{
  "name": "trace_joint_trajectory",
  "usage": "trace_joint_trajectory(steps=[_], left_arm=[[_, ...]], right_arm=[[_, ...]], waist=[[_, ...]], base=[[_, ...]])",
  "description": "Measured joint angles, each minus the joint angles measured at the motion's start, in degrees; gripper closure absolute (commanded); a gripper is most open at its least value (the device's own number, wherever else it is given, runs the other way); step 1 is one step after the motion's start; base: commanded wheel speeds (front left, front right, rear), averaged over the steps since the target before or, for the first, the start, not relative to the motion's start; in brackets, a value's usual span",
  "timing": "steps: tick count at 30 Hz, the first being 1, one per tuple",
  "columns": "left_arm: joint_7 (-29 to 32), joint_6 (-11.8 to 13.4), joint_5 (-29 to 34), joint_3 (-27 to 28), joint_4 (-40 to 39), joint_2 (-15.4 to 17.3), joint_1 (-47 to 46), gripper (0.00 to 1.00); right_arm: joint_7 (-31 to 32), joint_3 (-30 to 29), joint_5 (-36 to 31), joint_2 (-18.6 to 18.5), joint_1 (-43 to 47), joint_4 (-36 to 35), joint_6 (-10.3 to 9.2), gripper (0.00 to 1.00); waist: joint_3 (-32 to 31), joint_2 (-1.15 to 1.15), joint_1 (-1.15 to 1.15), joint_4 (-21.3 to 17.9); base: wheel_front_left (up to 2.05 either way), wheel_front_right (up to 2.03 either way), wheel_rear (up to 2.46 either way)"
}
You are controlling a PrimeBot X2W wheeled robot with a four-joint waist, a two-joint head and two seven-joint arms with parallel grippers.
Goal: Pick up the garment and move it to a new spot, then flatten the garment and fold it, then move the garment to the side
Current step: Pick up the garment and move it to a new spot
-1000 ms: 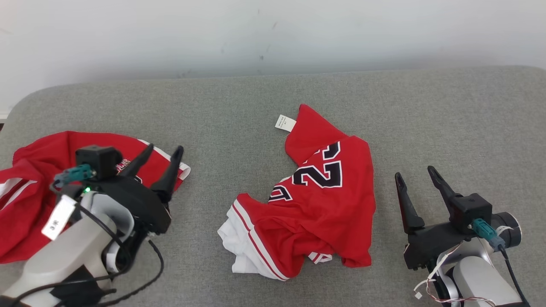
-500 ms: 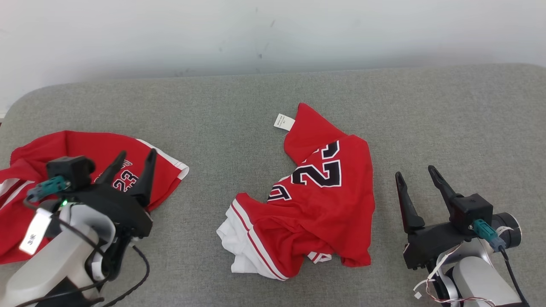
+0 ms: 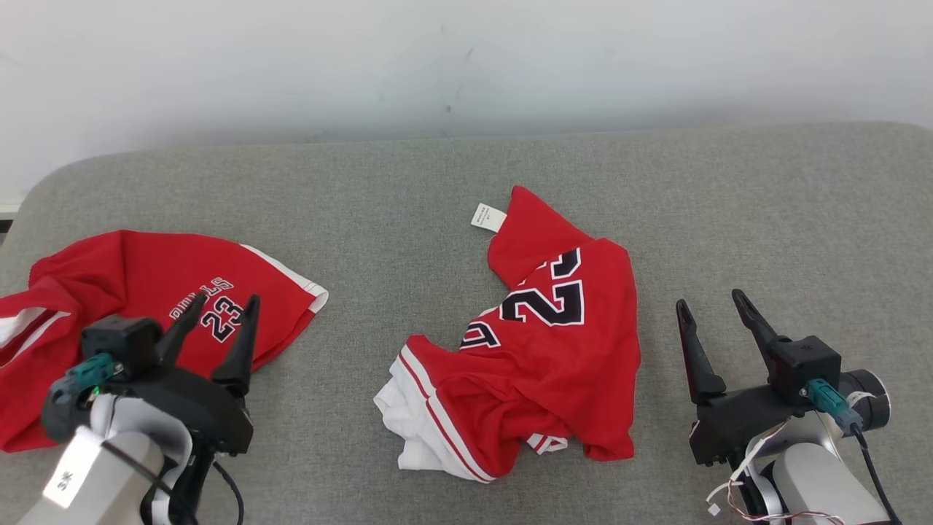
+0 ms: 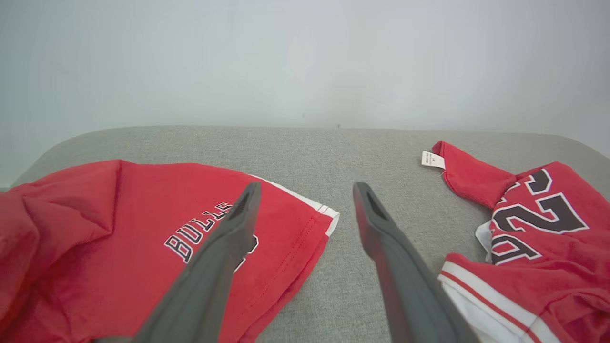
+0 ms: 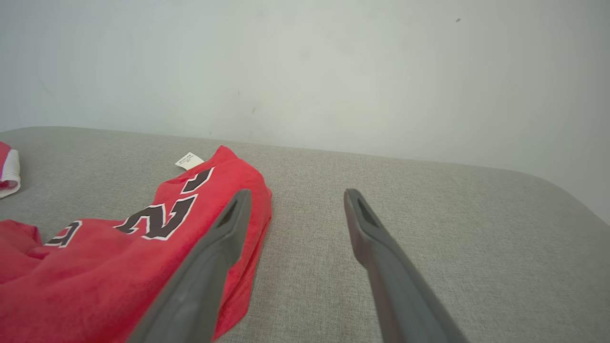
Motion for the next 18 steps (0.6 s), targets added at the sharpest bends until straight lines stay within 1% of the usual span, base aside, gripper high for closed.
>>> trace_joint_trajectory(steps=[4, 9, 13, 18], left_arm=[[0.0, 0.0, 0.8, 5.9, -0.6, -0.5, 3.2, 0.0], [0.0, 0.0, 3.7, 12.0, -0.1, -1.4, 6.3, 0.0], [0.0, 0.0, 7.3, 13.7, -0.2, -2.4, 8.9, 0.0], [0.0, 0.0, 13.2, 14.5, -1.0, -2.4, 10.8, 0.0]], right_arm=[[-0.1, -0.2, 0.2, 0.0, 0.6, 0.2, 0.0, 0.0], [-0.4, -0.1, 0.4, 0.1, 1.1, 0.2, 0.0, 0.0], [-0.4, -0.1, 0.5, 0.3, 1.1, 0.3, 0.01, 0.0], [-0.5, -0.1, 0.5, 0.4, 1.1, 0.3, 0.07, 0.0]], waist=[[-0.7, 0.0, 0.0, 0.2], [-1.1, 0.0, 0.0, 0.4], [-1.5, 0.0, 0.0, 0.3], [-1.7, 0.0, 0.0, 0.1]], base=[[0.0, 0.0, 0.0], [0.0, 0.0, 0.0], [0.0, 0.0, 0.0], [0.0, 0.0, 0.0]])
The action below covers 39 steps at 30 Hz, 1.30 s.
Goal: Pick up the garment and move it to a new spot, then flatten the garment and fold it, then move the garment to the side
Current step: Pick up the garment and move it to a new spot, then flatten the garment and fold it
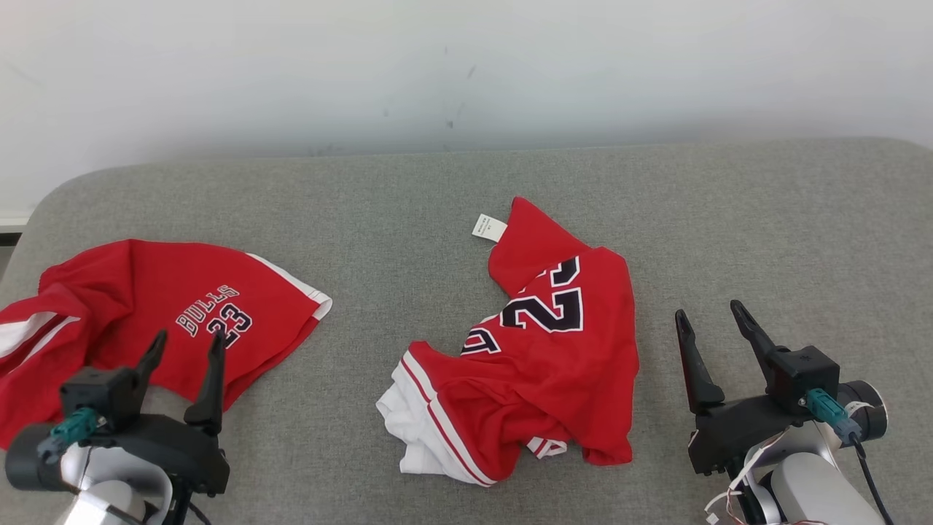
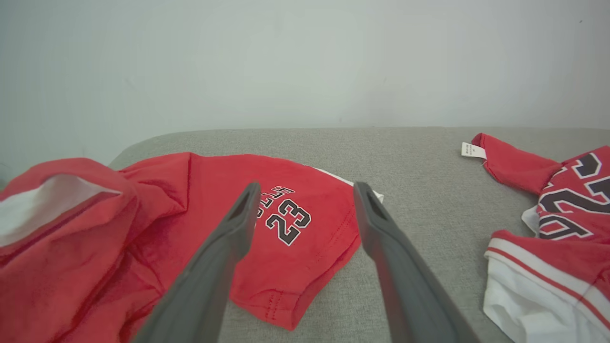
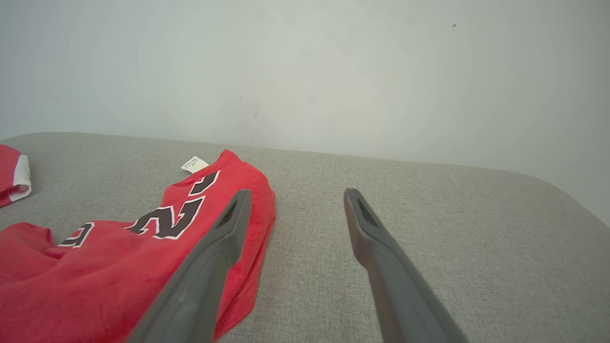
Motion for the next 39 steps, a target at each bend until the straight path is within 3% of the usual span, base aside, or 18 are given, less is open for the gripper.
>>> trace_joint_trajectory(steps=[12, 27, 32, 39], left_arm=[[0.0, 0.0, 7.2, 3.5, -3.7, -1.9, 3.4, 0.0], [0.0, 0.0, 10.5, 5.1, -6.4, -5.8, 8.0, 0.0], [0.0, -0.3, 10.0, 3.4, -6.8, -7.0, 9.1, 0.0], [0.0, -3.2, 10.8, -1.1, -6.0, -8.3, 9.1, 0.0]], right_arm=[[0.0, 0.2, 0.0, 0.0, 0.0, 0.1, 0.27, 0.0], [0.0, 0.6, 0.0, 0.0, 0.0, 0.4, 0.51, 0.0], [-0.1, 0.7, 0.0, -0.1, 0.0, 0.3, 0.54, 0.0], [-0.1, 1.2, -0.1, 0.1, -0.1, 0.2, 0.74, 0.0]], waist=[[-0.2, 0.01, 0.0, -0.4], [-1.3, 0.01, 0.0, -1.1], [-1.4, 0.01, 0.0, -1.5], [-1.2, 0.01, 0.0, -2.4]], base=[[0.0, 0.0, 0.0], [0.0, 0.0, 0.0], [0.0, 0.0, 0.0], [0.0, 0.0, 0.0]])
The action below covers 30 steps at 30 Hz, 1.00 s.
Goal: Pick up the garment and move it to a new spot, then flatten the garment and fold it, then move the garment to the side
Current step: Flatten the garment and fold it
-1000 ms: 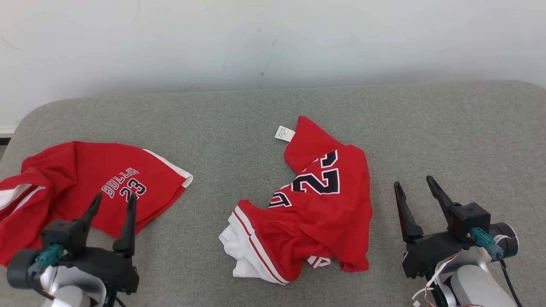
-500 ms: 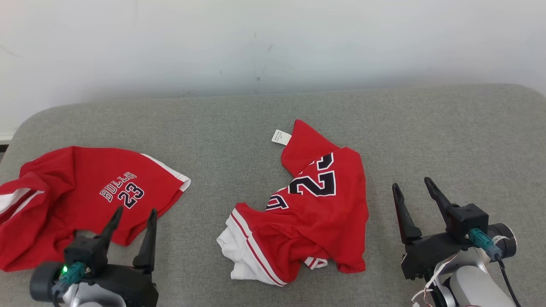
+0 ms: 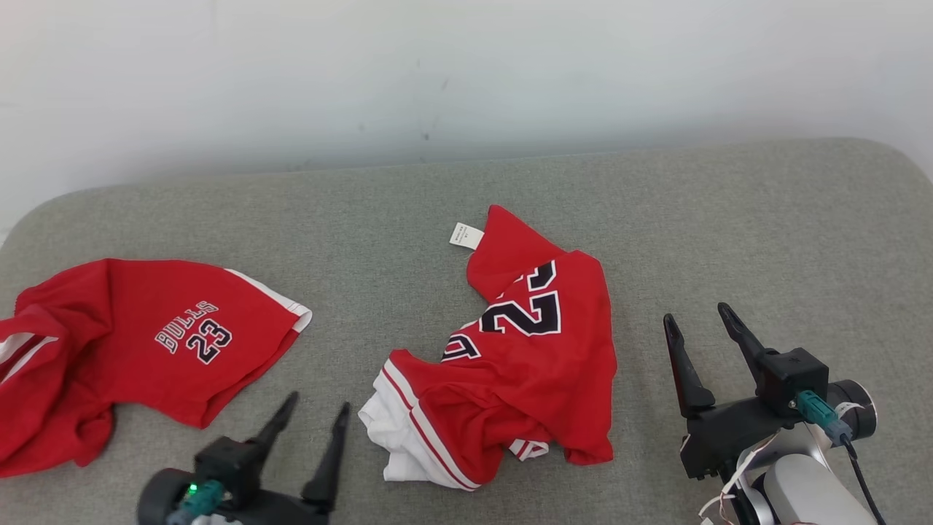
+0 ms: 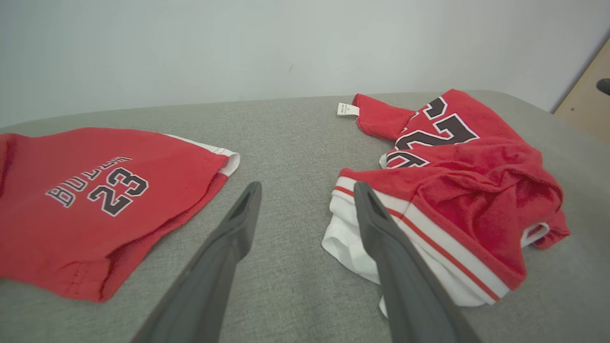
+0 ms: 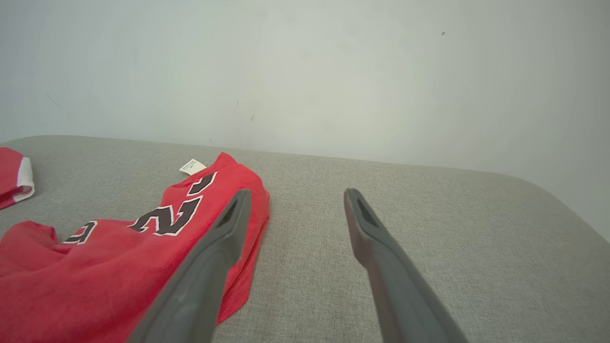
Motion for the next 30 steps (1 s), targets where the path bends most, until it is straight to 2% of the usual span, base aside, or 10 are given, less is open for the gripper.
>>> trace_joint_trajectory(steps=[9, 15, 20, 23, 28, 29, 30], left_arm=[[1.5, -3.4, 1.6, -4.4, 3.7, -2.3, -2.4, 0.0], [3.5, -4.5, 2.2, -5.5, 7.6, -2.8, -5.0, 0.0], [5.5, -6.9, 2.2, -6.0, 11.8, -3.6, -7.2, 0.0], [7.1, -7.4, 2.0, -6.0, 14.9, -4.0, -8.0, 0.0], [8.9, -8.8, -0.3, -6.1, 18.7, -4.9, -8.8, 0.0], [8.8, -9.0, -0.6, -5.8, 18.9, -5.3, -8.8, 0.26], [8.8, -9.0, -1.0, -5.6, 19.2, -5.7, -9.0, 1.0]], right_arm=[[0.0, 0.2, 0.0, 0.3, -0.3, -0.1, 0.05, 0.0], [0.0, 0.0, 0.0, 0.3, -0.5, 0.0, 0.12, 0.0], [0.0, 0.1, 0.0, 0.4, -1.1, 0.1, 0.12, 0.0], [0.0, 0.2, 0.0, 0.7, -1.6, 0.1, 0.12, 0.0], [0.0, 0.1, 0.0, 0.7, -1.5, 0.1, 0.11, 0.0], [0.0, 0.0, 0.0, 0.7, -1.5, 0.1, 0.11, 0.0], [0.0, -0.1, 0.0, 0.7, -1.5, 0.1, 0.1, 0.0]], waist=[[1.0, 0.0, 0.0, -1.5], [1.5, 0.0, 0.0, -2.4], [2.0, 0.0, 0.0, -3.0], [2.2, 0.0, 0.0, -3.5], [2.6, 0.0, 0.0, -4.0], [2.6, 0.0, 0.0, -4.1], [2.7, 0.0, 0.0, -4.1]], base=[[0.0, 0.0, 0.0], [0.0, 0.0, 0.0], [0.0, 0.0, 0.0], [0.0, 0.0, 0.0], [0.0, 0.0, 0.0], [0.0, 0.0, 0.0], [0.0, 0.0, 0.0]])
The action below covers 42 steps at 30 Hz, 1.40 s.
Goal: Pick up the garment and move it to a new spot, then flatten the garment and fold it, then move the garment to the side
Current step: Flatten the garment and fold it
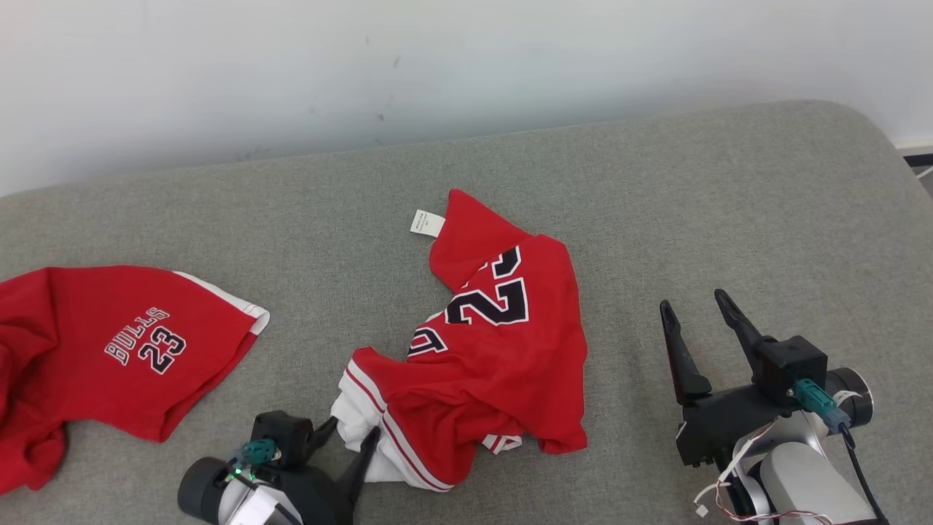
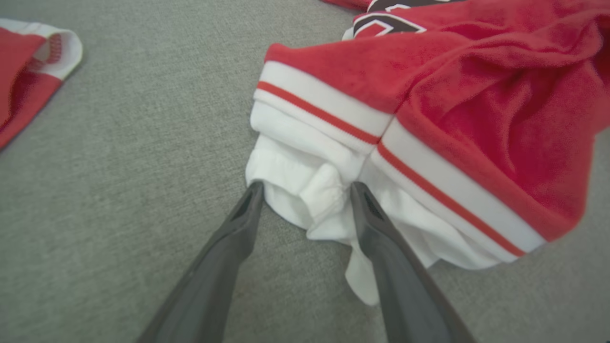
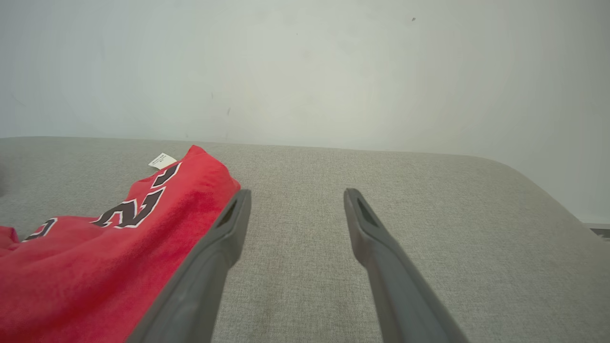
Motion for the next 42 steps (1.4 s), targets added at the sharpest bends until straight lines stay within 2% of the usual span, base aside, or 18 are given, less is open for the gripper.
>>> trace_joint_trajectory(steps=[7, 16, 21, 24, 26, 31, 36, 42], left_arm=[[-1.8, -0.4, -0.4, 1.7, 1.5, -0.4, -1.2, 1.0], [-7.6, 4.2, 1.0, 6.3, -1.9, 2.7, -7.4, 1.0], [-8.4, 5.2, 4.0, 4.7, -9.2, 1.3, -8.3, 1.0], [-8.6, 4.7, 5.4, 2.2, -13.5, -0.8, -8.6, 1.0], [-8.6, 3.3, 5.6, 0.0, -15.5, -2.8, -8.5, 1.0], [-8.7, 1.2, 6.1, -4.6, -16.8, -6.5, -6.5, 1.0], [-8.7, -0.9, 4.9, -7.7, -14.7, -8.3, -4.7, 1.0], [-8.5, -1.5, 4.1, -11.3, -10.1, -8.2, -1.9, 1.0]], right_arm=[[-0.1, -0.3, 0.0, 0.0, 0.0, 0.0, -0.08, 0.0], [-0.2, -0.9, 0.0, -0.1, 0.3, 0.1, -0.32, 0.0], [-0.2, -0.7, 0.0, 0.0, 0.3, 0.6, -0.32, 0.0], [-0.2, -0.5, 0.0, 0.2, 0.3, 0.9, -0.32, 0.0], [-0.2, -0.5, 0.0, 0.2, 0.3, 1.1, -0.27, 0.0], [-0.2, -0.1, 0.0, 0.2, 0.5, 1.2, 0.05, 0.0], [-0.2, -0.1, 0.0, 0.2, 0.5, 1.2, 0.19, 0.0], [-0.3, 0.6, 0.0, 0.6, 0.5, 1.1, 0.73, 0.0]], waist=[[0.1, 0.0, 0.0, 0.2], [-0.3, 0.0, 0.0, 1.4], [-0.9, -0.01, 0.0, 2.0], [-1.4, -0.01, 0.0, 2.1], [-1.7, -0.01, 0.0, 2.1], [-2.4, -0.01, 0.0, 1.9], [-2.5, -0.01, 0.0, 1.8], [-2.4, -0.01, 0.0, 1.7]], base=[[0.0, 0.0, 0.0], [0.0, 0.0, 0.0], [0.0, 0.0, 0.0], [0.0, 0.0, 0.0], [0.0, 0.0, 0.0], [0.0, 0.0, 0.0], [0.0, 0.0, 0.0], [0.0, 0.0, 0.0]])
